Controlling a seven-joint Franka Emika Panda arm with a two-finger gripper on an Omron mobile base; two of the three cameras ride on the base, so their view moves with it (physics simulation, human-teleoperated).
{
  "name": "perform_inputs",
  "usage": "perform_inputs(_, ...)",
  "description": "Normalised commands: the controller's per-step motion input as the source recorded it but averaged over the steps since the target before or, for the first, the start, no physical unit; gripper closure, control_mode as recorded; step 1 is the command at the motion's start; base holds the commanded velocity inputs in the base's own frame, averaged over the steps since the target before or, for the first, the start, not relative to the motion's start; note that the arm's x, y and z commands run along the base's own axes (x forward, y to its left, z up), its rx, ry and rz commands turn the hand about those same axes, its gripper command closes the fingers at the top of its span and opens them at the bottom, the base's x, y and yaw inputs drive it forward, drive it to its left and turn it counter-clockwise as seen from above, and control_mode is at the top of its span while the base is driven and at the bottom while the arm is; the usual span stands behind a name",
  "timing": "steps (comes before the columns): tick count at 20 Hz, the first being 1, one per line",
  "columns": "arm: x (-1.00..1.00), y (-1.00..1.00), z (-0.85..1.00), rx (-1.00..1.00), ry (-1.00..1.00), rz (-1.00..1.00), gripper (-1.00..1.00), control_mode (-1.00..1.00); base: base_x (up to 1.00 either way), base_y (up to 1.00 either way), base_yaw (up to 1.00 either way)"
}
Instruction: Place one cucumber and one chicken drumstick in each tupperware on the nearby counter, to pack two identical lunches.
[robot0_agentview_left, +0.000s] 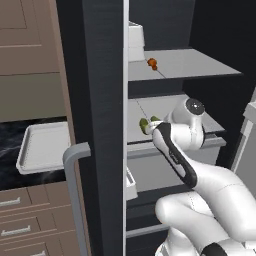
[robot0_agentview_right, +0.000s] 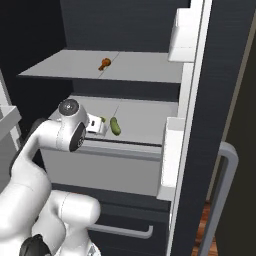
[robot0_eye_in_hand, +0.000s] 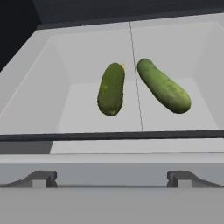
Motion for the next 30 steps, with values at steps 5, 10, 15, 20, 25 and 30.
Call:
perform_inputs(5, 0.54, 0.06, -0.14, 0.0, 0.02, 0.0, -1.0, -1.0, 0.0, 0.0, 0.0)
perform_inputs(10, 0.49, 0.15, -0.16, 0.0, 0.01, -0.02, -1.0, -1.0, 0.0, 0.0, 0.0)
perform_inputs(15, 0.41, 0.04, -0.23, 0.0, 0.01, -0.05, -1.0, -1.0, 0.0, 0.0, 0.0)
perform_inputs(20, 0.41, 0.0, -0.28, 0.0, 0.0, -0.05, -1.0, -1.0, 0.0, 0.0, 0.0)
perform_inputs(25, 0.5, 0.06, -0.22, 0.0, 0.01, -0.05, -1.0, -1.0, 0.0, 0.0, 0.0)
perform_inputs(30, 0.48, 0.1, -0.28, 0.0, 0.05, -0.04, -1.0, -1.0, 0.0, 0.0, 0.0)
